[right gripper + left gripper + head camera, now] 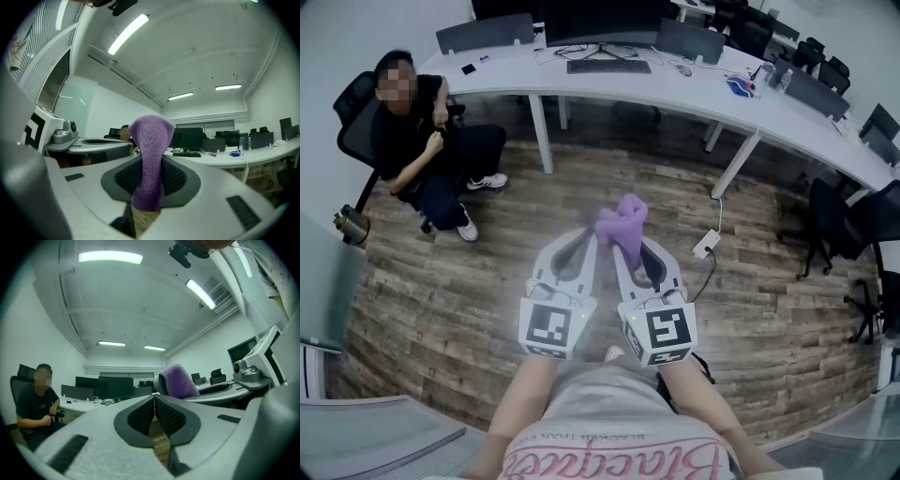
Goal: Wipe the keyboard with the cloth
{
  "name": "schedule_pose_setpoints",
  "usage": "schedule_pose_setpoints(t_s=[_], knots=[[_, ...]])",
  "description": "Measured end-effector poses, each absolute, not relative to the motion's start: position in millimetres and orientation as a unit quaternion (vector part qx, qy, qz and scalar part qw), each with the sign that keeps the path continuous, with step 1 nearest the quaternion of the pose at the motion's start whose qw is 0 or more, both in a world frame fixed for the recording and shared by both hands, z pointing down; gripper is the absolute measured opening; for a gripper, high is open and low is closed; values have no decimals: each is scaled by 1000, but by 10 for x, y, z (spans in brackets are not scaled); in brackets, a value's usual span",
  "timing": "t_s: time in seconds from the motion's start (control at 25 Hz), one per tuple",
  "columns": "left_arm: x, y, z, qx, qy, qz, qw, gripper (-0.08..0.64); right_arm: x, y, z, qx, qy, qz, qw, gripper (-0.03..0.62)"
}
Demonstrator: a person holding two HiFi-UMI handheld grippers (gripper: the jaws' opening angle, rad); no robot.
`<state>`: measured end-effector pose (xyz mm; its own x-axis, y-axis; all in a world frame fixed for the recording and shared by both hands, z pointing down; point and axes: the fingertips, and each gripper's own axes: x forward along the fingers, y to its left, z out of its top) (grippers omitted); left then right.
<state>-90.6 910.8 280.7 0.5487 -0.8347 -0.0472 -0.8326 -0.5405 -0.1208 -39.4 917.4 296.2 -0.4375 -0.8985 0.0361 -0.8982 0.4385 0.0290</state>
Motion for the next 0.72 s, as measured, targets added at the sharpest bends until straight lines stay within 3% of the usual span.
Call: schedule_pose_setpoints(t_s=[0.72], knots=[[-425,8888,2878,-876,479,-11,63,8,-7,8980,3038,505,-863,7,13,86]])
